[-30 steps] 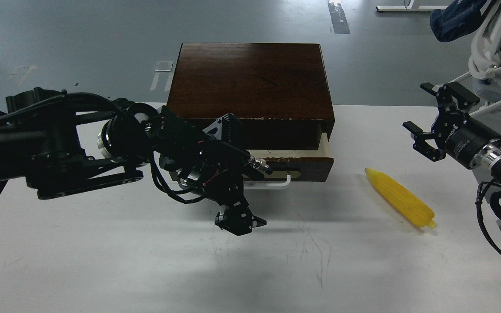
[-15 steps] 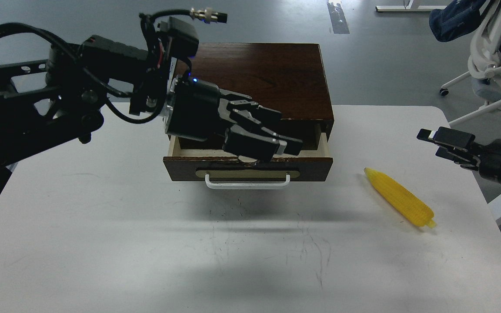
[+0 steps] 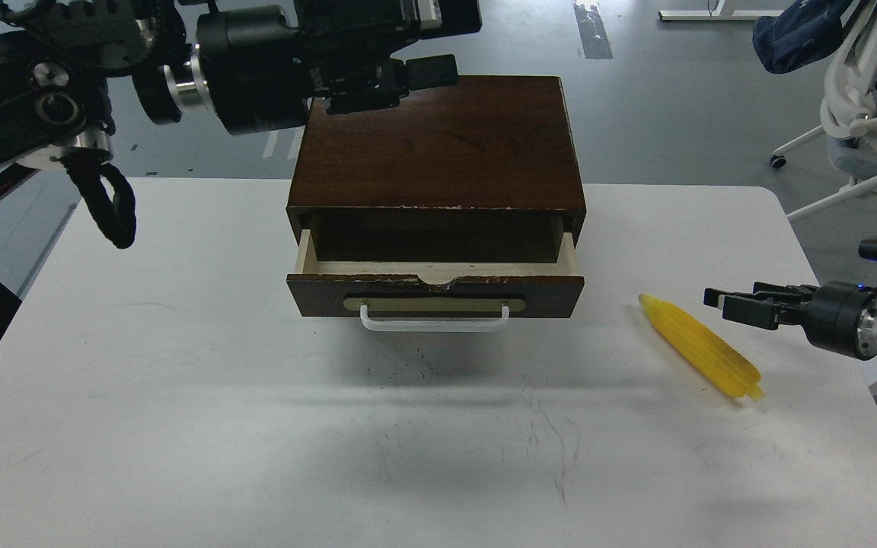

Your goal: Put corn in drawer with both arms

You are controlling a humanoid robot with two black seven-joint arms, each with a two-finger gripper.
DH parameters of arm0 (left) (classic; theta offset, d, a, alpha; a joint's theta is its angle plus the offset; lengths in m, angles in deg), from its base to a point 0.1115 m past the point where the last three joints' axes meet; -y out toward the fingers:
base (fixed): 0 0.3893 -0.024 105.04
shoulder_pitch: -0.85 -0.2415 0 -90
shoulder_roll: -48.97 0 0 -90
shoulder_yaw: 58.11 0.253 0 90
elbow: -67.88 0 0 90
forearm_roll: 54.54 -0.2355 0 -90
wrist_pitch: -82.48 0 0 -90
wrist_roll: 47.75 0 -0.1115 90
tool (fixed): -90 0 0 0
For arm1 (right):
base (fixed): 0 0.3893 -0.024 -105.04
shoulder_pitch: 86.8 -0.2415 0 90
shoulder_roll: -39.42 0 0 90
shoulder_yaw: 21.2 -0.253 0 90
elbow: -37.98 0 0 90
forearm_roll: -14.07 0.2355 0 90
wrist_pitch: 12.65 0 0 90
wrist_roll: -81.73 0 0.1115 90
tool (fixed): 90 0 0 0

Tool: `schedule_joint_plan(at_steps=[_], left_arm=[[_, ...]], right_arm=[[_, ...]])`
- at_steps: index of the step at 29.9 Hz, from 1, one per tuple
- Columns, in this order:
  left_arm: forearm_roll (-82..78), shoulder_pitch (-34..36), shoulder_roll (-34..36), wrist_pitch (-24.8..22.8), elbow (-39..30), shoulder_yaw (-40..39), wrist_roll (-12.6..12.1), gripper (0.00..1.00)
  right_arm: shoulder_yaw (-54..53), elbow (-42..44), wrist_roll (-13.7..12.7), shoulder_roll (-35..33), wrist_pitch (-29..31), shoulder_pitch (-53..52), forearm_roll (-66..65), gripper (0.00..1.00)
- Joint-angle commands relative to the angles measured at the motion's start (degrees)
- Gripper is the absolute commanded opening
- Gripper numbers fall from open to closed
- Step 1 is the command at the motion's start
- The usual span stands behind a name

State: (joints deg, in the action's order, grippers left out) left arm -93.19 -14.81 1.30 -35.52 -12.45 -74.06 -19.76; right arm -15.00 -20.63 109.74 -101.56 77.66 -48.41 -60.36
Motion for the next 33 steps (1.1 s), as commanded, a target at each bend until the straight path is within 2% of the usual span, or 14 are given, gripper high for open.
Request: schedule_joint_plan(at_steps=[1, 9, 14, 16, 17, 19, 21, 22, 29, 33], left_arm=[[2.5, -2.0, 1.4, 0.0, 0.6, -0.2, 0.0, 0.99], [2.6, -3.1, 2.3, 0.0, 0.6, -0.3, 0.0, 0.99], [2.7, -3.2, 2.2, 0.0, 0.6, -0.9, 0.0, 0.99], [2.7, -3.2, 2.2, 0.0, 0.6, -1.0, 0.0, 0.99], [2.7, -3.2, 2.2, 0.0, 0.6, -1.0, 0.0, 0.99], [2.6, -3.2, 2.2, 0.0, 0.6, -0.9, 0.0, 0.99], [2.7, -3.2, 2.2, 0.0, 0.6, -1.0, 0.0, 0.99], [2.6, -3.2, 2.2, 0.0, 0.6, -1.0, 0.0, 0.99], [2.6, -3.2, 2.3, 0.0, 0.6, -1.1, 0.0, 0.99], [2.6, -3.2, 2.2, 0.0, 0.6, -1.3, 0.0, 0.99]], right_arm=[[1.4, 0.3, 0.0, 2.0, -0.3, 0.0, -0.1, 0.99], [5.7, 1.4, 0.0, 4.4, -0.3, -0.1, -0.1, 0.96], [6.5, 2.1, 0.0, 4.9, -0.3, 0.0, -0.2, 0.85], [8.6, 2.1, 0.0, 4.9, -0.3, -0.3, -0.2, 0.50], [8.6, 2.1, 0.0, 4.9, -0.3, -0.3, -0.2, 0.50], [9.5, 2.0, 0.0, 4.9, -0.3, -0.5, -0.3, 0.19], [10.0, 1.9, 0.0, 4.8, -0.3, -0.5, -0.4, 0.06], [10.1, 1.8, 0.0, 4.7, -0.3, -0.6, -0.7, 0.02], [10.1, -0.5, 0.0, 2.7, -0.3, -3.2, -1.3, 0.00], [10.0, -6.9, 0.0, -3.0, 0.3, -14.1, -1.1, 0.00]])
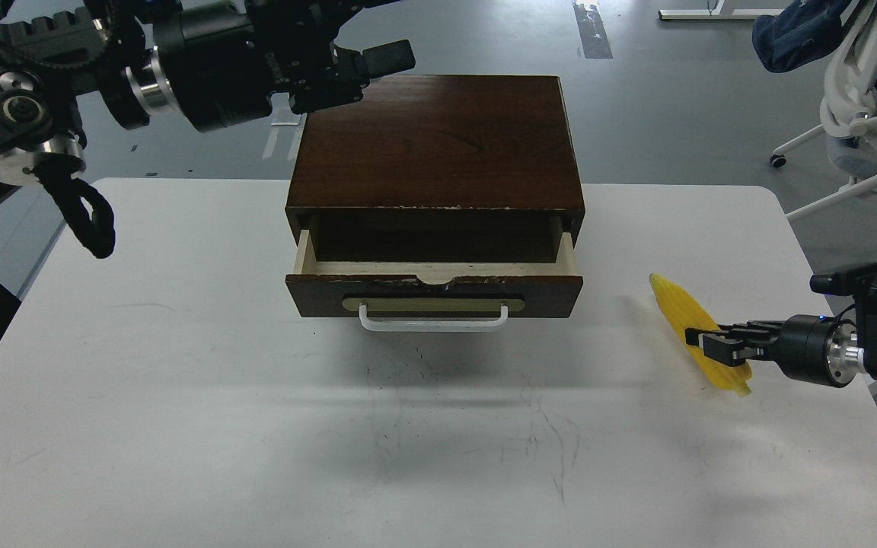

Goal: Put corn in drawer with both arms
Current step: 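Grasp the yellow corn cob with the right gripper, then lift the corn and carry it over the open drawer with the right gripper, then lower the corn into the drawer and open the right gripper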

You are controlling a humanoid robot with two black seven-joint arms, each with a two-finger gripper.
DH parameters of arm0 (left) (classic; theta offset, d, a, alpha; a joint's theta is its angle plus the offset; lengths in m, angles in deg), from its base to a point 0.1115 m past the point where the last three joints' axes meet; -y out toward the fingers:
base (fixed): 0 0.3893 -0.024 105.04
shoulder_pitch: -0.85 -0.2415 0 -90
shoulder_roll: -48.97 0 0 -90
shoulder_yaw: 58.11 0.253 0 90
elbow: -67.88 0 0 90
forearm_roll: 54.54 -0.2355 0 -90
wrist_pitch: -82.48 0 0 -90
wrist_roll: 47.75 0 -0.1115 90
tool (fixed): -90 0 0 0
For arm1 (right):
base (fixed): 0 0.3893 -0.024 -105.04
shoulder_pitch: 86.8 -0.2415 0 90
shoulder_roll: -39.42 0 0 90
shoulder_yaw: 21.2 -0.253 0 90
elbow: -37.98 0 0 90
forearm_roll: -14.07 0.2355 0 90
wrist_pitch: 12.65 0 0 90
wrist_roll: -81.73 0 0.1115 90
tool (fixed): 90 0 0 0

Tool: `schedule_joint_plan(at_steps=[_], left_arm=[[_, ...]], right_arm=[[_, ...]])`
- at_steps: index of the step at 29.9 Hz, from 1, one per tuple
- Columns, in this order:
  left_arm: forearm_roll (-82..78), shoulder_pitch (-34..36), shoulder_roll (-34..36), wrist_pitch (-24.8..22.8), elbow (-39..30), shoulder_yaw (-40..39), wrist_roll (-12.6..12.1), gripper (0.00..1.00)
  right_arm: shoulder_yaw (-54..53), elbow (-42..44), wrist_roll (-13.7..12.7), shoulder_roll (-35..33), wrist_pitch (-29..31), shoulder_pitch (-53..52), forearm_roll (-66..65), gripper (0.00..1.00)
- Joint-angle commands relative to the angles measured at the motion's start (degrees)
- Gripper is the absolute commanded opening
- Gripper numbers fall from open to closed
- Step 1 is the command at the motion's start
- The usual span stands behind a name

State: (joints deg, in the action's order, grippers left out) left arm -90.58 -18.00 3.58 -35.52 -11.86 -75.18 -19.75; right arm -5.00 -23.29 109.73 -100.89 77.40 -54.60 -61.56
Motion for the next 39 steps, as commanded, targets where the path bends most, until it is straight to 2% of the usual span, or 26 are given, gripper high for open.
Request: schedule_joint_plan(at_steps=[1, 5, 8, 10, 14, 17, 20, 26, 34, 39], left_arm=[[0.1, 0.0, 0.0, 0.0, 0.0, -0.2, 0.0, 0.99], [0.2, 0.0, -0.1, 0.0, 0.2, -0.2, 0.0, 0.99], [1.0, 0.0, -0.5, 0.0, 2.3, -1.5, 0.0, 0.99], [1.8, 0.0, -0.6, 0.0, 3.3, -1.7, 0.0, 0.99], [8.9, 0.0, 0.0, 0.0, 5.6, -1.7, 0.0, 0.99], [11.7, 0.0, 0.2, 0.0, 6.4, -1.7, 0.0, 0.99], [12.5, 0.0, 0.9, 0.0, 6.9, -1.7, 0.0, 0.99], [12.5, 0.0, 1.4, 0.0, 6.8, -1.7, 0.0, 0.99], [12.5, 0.0, 1.4, 0.0, 6.8, -1.7, 0.0, 0.99], [12.4, 0.0, 2.1, 0.0, 6.8, -1.7, 0.0, 0.99]], right_arm=[[0.1, -5.0, 0.0, -4.3, 0.6, -9.9, 0.2, 0.00], [0.2, -6.4, 0.0, -5.1, 3.4, -22.0, 0.1, 0.00], [0.4, -6.5, 0.0, -1.6, 8.8, -31.4, 0.0, 0.00], [0.8, -6.5, 0.0, 0.6, 10.0, -34.6, -0.1, 0.00], [10.4, -6.6, 0.0, 11.7, 10.1, -46.3, -0.3, 0.00], [14.4, -6.6, 0.0, 19.2, 9.9, -51.1, -0.4, 0.00], [15.4, -7.1, 0.0, 26.2, 9.2, -53.5, -3.5, 0.00], [16.4, -7.2, 0.0, 33.4, 5.6, -54.0, -14.1, 0.00], [23.2, -7.0, 0.0, 38.3, 0.1, -53.7, -18.9, 0.00], [24.0, -6.6, 0.0, 39.3, -0.1, -51.8, -18.9, 0.00]])
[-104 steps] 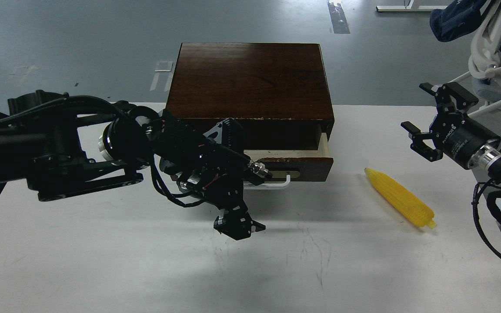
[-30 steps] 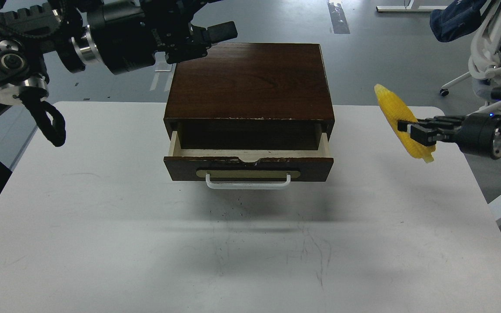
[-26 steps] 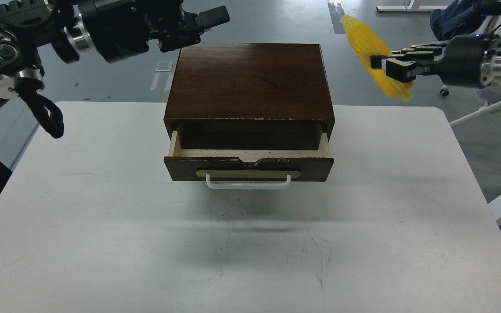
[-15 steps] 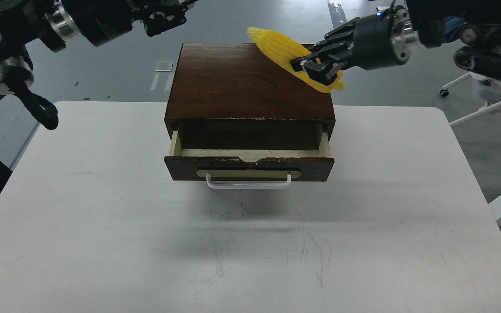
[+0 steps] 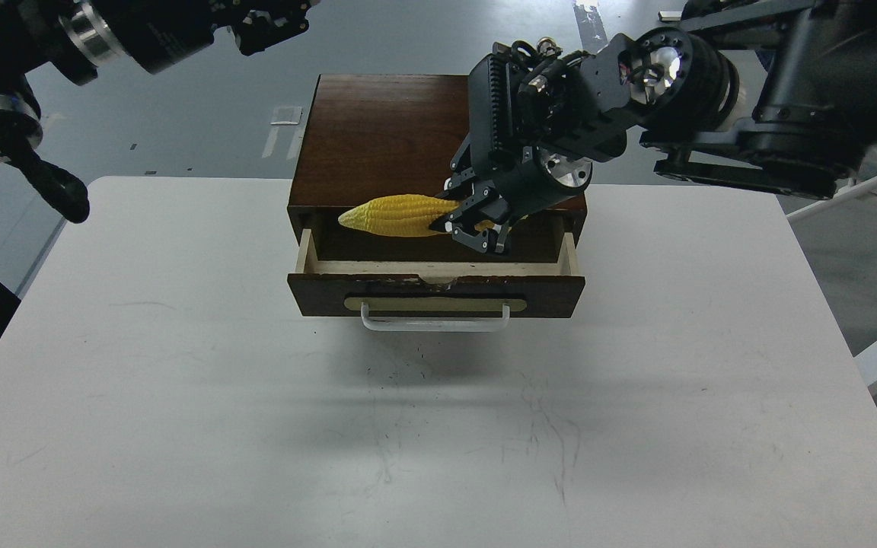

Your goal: Put corn in drawer with both arms

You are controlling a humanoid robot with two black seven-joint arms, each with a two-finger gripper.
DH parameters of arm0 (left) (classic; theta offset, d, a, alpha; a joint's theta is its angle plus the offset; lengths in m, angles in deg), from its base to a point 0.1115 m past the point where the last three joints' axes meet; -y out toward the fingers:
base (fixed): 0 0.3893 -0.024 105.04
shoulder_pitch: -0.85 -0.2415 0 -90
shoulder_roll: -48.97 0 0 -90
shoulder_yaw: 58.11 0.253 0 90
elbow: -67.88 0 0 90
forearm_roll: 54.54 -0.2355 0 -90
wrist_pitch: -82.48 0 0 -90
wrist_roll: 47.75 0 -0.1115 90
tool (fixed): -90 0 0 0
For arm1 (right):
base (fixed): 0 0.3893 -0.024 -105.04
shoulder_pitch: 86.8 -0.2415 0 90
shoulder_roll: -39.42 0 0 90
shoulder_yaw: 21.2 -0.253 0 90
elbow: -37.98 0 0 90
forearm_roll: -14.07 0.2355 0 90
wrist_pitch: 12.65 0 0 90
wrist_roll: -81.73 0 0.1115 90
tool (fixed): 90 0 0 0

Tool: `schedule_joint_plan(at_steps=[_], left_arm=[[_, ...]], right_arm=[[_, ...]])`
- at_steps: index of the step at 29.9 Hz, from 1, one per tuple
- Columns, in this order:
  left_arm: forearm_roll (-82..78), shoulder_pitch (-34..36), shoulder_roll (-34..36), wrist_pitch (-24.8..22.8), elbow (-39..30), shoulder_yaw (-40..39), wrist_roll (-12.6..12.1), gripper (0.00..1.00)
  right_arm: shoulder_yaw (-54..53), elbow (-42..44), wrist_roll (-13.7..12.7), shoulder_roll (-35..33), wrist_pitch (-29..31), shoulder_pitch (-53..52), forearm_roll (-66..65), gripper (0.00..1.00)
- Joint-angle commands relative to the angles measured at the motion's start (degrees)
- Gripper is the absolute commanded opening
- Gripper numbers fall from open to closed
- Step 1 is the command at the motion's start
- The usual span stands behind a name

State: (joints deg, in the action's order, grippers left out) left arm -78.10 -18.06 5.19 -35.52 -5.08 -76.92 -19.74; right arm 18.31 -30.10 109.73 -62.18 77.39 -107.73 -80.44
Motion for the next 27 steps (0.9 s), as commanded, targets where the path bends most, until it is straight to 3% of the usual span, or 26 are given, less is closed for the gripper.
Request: schedule_joint_plan(at_steps=[1, 3, 9, 10, 12, 18, 22, 27], left_arm=[[-0.1, 0.0, 0.5, 0.0, 0.0, 0.1, 0.0, 0.99], [-0.1, 0.0, 0.5, 0.0, -0.1, 0.1, 0.0, 0.99], [-0.1, -0.6, 0.5, 0.0, -0.1, 0.1, 0.0, 0.99], [-0.1, -0.6, 0.5, 0.0, -0.1, 0.1, 0.0, 0.99], [-0.2, -0.6, 0.5, 0.0, -0.1, 0.1, 0.0, 0.99], [-0.2, -0.6, 0.5, 0.0, -0.1, 0.1, 0.0, 0.99], [-0.2, -0.6, 0.6, 0.0, -0.1, 0.1, 0.0, 0.99], [-0.2, -0.6, 0.6, 0.0, -0.1, 0.1, 0.0, 0.99]], right_arm=[[1.0, 0.2, 0.0, 0.8, -0.1, 2.0, 0.1, 0.00], [1.1, 0.3, 0.0, 0.8, -0.1, 2.6, 0.1, 0.03], [1.1, 1.9, 0.0, 0.8, -0.2, 4.1, 0.2, 0.47], [1.1, 1.9, 0.0, 0.8, -0.2, 4.1, 0.2, 0.47], [1.1, 1.8, 0.0, 0.7, -0.3, 4.2, 0.2, 0.59], [0.9, 1.6, 0.0, 0.7, -0.9, 3.9, 0.8, 0.76], [0.6, 1.4, 0.0, 0.2, -1.4, 3.1, 1.4, 0.81], [-1.8, 0.2, 0.0, -2.2, -1.3, 0.6, 12.0, 0.93]])
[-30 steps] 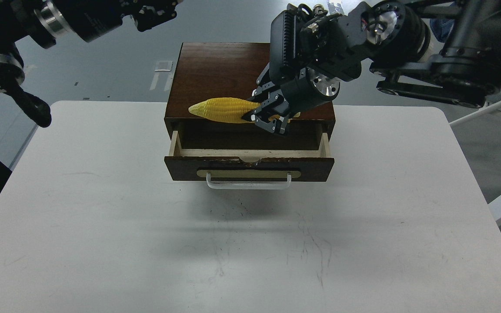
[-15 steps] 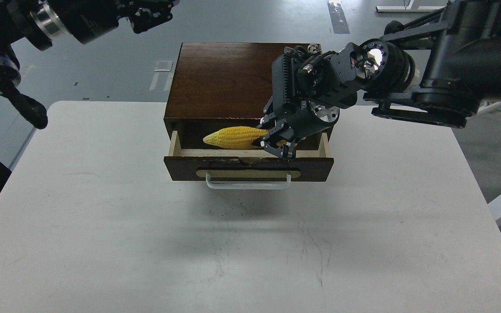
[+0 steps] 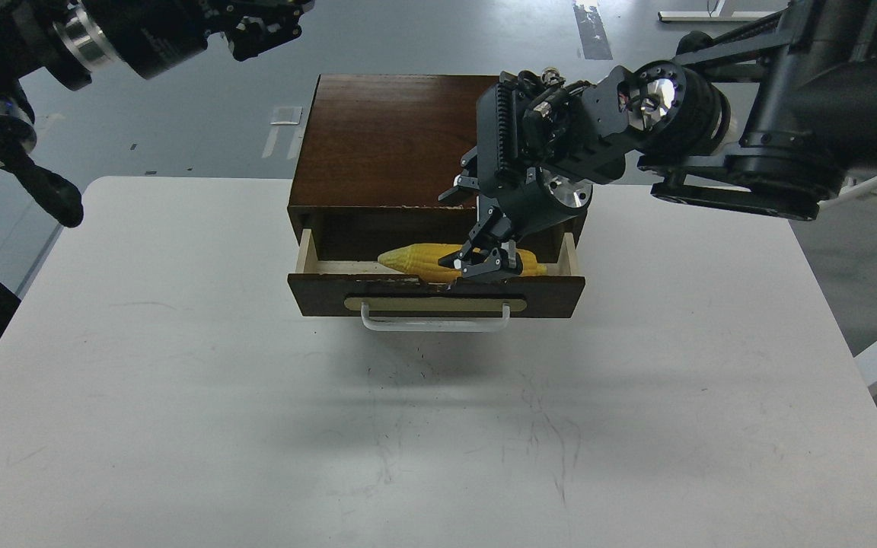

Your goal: Put corn in drawer with both arms

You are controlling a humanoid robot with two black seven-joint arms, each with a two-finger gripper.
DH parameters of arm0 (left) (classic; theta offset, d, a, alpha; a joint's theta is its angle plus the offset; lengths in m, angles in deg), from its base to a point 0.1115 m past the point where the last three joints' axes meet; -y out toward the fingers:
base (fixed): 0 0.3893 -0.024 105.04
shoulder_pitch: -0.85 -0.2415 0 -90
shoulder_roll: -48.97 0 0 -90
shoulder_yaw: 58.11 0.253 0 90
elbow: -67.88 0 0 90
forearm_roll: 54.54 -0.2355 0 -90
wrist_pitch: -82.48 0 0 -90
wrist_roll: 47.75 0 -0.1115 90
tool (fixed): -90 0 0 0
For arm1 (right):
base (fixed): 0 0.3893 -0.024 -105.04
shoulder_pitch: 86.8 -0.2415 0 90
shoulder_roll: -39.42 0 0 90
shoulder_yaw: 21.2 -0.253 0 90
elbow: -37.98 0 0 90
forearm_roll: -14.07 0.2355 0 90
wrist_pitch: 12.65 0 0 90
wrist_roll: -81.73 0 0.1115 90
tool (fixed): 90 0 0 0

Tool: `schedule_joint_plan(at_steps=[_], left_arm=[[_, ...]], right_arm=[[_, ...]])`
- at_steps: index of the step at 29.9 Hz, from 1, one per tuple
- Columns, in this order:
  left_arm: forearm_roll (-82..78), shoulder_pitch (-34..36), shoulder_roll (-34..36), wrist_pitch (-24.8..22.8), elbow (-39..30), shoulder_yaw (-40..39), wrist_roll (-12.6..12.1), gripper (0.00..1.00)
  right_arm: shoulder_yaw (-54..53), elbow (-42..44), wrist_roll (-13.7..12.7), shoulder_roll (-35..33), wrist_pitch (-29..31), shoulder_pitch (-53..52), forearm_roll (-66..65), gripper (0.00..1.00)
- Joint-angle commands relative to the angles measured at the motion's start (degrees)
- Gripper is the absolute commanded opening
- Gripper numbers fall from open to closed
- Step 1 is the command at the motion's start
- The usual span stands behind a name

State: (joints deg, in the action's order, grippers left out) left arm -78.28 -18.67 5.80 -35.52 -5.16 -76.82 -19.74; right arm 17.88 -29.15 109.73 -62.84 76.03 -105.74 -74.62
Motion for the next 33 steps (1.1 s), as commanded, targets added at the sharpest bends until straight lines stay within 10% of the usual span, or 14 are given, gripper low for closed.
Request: schedule_joint_plan(at_steps=[1, 14, 33], left_arm=[[0.1, -0.1, 0.1, 0.0, 0.0, 0.0, 0.0, 0.99], [3.2, -6.8, 0.3, 0.0, 0.3, -0.2, 0.0, 0.99], [11.3, -31.7, -1.3, 0.8, 4.6, -14.9, 0.0, 0.99]], right_arm=[[-2.5, -0.9, 0.0, -2.7, 0.1, -2.2, 10.2, 0.94], [-21.4, -0.4, 0.0, -19.6, 0.0, 11.8, 58.1, 0.96], [-58.7, 0.4, 0.0, -24.4, 0.0, 56.2, 80.6, 1.00]])
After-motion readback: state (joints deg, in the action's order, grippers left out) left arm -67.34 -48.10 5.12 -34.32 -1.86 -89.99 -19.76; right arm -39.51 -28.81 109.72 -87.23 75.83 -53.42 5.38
